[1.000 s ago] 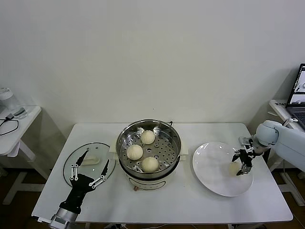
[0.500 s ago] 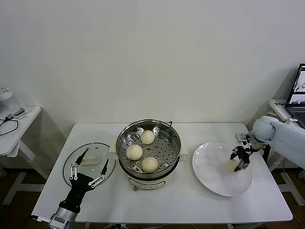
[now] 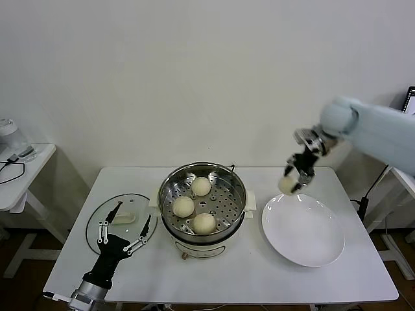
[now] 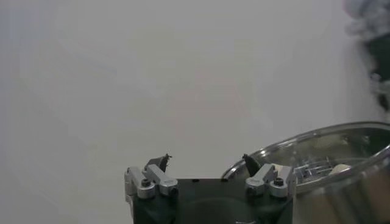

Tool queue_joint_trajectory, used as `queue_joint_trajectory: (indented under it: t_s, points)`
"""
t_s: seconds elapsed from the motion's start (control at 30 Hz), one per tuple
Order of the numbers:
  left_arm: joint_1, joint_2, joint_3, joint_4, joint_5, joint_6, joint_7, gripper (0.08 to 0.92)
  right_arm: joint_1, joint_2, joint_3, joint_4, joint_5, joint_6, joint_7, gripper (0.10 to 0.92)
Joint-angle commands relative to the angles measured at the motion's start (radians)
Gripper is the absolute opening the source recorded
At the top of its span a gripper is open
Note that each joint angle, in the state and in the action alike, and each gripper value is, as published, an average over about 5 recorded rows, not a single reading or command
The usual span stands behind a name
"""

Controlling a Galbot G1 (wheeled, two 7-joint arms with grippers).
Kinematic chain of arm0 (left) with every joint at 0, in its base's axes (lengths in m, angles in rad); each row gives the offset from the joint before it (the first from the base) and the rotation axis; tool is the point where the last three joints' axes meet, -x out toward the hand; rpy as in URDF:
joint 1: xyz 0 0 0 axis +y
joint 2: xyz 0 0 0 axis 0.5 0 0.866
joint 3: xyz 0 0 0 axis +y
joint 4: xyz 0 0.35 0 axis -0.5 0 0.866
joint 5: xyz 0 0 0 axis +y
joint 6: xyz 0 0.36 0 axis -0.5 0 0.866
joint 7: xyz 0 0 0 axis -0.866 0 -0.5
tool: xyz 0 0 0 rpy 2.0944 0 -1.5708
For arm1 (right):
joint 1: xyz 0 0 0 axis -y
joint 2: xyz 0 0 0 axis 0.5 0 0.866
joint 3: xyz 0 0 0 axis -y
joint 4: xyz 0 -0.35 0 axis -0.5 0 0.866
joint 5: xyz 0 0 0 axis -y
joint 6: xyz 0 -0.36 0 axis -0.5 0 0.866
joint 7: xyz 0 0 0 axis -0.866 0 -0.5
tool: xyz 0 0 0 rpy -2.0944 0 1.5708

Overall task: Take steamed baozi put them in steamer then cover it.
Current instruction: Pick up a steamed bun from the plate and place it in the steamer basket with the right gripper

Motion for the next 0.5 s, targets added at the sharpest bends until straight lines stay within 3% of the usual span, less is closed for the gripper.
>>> queue_joint_trajectory:
  t_s: [0.03,0.5]
  points:
    - [-0.004,0.002,0.006,0.002,0.0,-0.003,-0.006,0.823,0.231,0.237,-0.107,0.141,0.238,-0.057,-0.013,0.646]
    - [-0.012,0.007,0.007,0.0,-0.002,-0.005,-0.016,0.823,0.088,0.378,-0.17,0.085,0.166,-0.097,0.074,0.642]
